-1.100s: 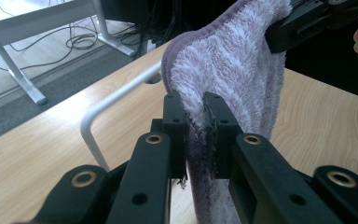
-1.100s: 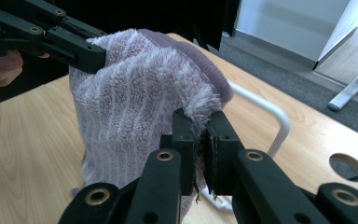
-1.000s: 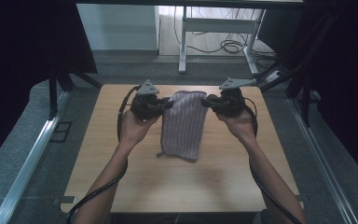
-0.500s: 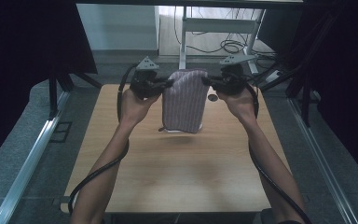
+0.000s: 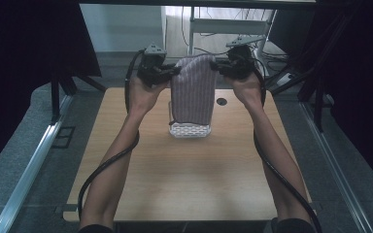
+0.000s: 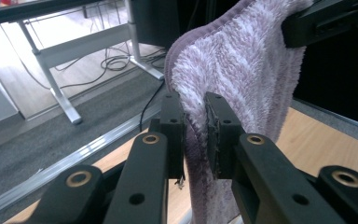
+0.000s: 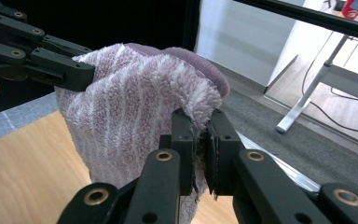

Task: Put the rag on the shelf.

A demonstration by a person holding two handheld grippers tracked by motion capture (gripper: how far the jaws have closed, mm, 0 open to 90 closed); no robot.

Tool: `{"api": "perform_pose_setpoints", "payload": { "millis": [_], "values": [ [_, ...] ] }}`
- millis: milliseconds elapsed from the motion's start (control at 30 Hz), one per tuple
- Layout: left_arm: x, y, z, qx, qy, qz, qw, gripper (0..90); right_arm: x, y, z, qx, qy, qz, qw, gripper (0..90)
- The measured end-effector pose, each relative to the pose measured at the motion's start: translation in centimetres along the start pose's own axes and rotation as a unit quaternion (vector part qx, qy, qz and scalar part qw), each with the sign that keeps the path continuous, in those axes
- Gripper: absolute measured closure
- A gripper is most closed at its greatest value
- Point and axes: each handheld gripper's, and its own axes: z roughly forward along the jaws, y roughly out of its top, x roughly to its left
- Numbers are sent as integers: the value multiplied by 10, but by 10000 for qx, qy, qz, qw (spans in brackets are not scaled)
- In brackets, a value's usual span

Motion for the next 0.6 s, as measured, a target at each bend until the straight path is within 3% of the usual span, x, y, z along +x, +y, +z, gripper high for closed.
{"api": "perform_pose_setpoints", "payload": {
  "millis": [233,600],
  "values": [
    [16,6,15,138,120,-188,9997,779,-10,9,17,44,-82,78,9999,826],
    [41,0,45,363,220,-561,9975,769,-26,4,50,171,-167,265,9994,827]
  ]
}}
